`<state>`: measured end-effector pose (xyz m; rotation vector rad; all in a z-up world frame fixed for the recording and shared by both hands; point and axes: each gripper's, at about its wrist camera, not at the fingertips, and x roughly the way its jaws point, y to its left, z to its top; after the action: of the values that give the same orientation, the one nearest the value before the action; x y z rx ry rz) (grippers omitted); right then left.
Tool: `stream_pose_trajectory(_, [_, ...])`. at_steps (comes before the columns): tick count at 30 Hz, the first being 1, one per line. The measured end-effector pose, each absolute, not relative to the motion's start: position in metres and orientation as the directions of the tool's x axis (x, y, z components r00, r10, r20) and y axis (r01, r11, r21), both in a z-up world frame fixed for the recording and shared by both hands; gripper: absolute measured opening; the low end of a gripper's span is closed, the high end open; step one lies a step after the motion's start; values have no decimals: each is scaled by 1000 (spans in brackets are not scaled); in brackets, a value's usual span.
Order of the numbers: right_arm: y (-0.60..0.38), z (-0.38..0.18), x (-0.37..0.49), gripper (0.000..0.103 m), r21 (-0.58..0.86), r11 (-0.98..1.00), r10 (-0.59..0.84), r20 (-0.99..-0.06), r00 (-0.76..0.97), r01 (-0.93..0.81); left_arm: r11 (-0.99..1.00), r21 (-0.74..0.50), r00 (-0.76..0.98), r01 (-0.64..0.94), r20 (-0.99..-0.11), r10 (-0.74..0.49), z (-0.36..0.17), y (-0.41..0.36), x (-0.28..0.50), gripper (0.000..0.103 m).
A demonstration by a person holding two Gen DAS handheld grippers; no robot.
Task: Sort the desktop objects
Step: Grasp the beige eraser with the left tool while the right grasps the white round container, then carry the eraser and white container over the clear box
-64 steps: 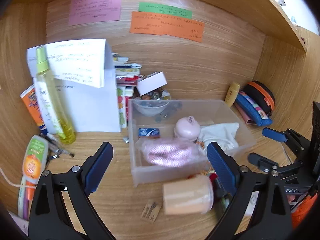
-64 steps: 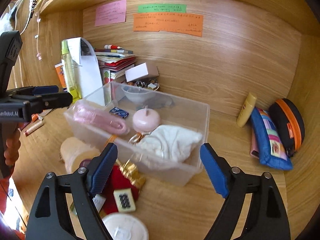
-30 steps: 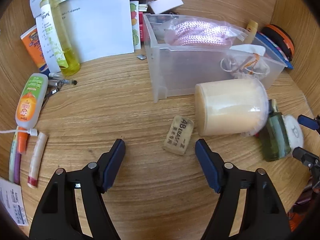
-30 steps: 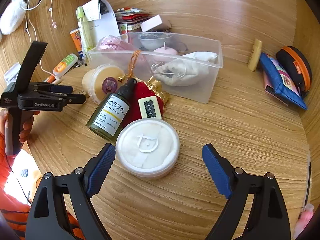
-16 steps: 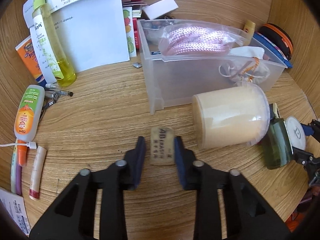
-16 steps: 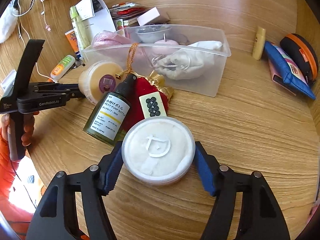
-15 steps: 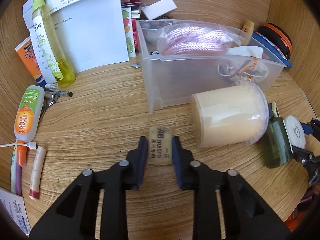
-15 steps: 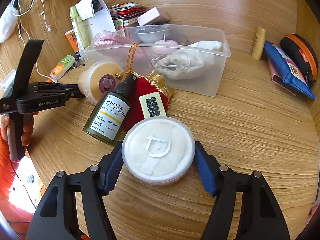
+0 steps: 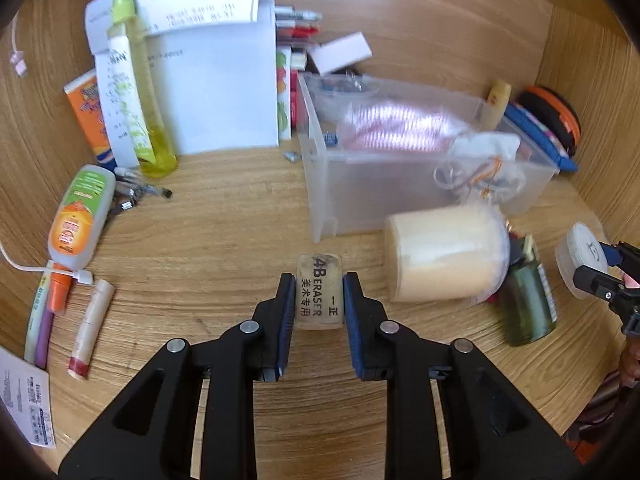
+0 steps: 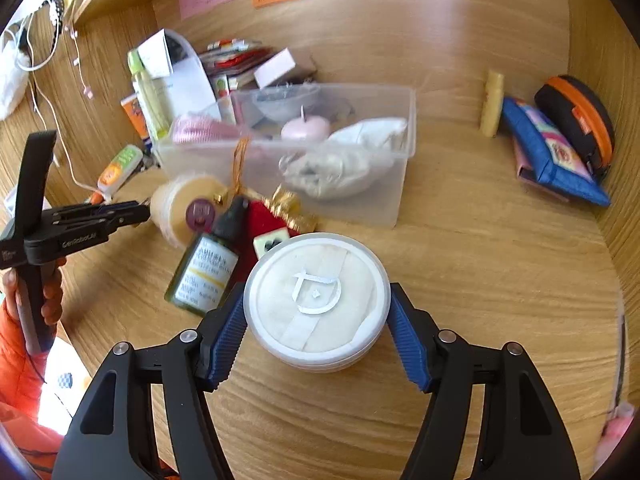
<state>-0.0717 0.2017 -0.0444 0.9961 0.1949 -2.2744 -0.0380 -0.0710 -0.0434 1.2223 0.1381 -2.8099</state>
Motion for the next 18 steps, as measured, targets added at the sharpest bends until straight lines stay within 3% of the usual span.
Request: stream_pose_trajectory(18, [184,27,-110,64,70,-756,-577,-542,-611,651,-993,-99,-824,69,-567,0,27,-54,-52,23])
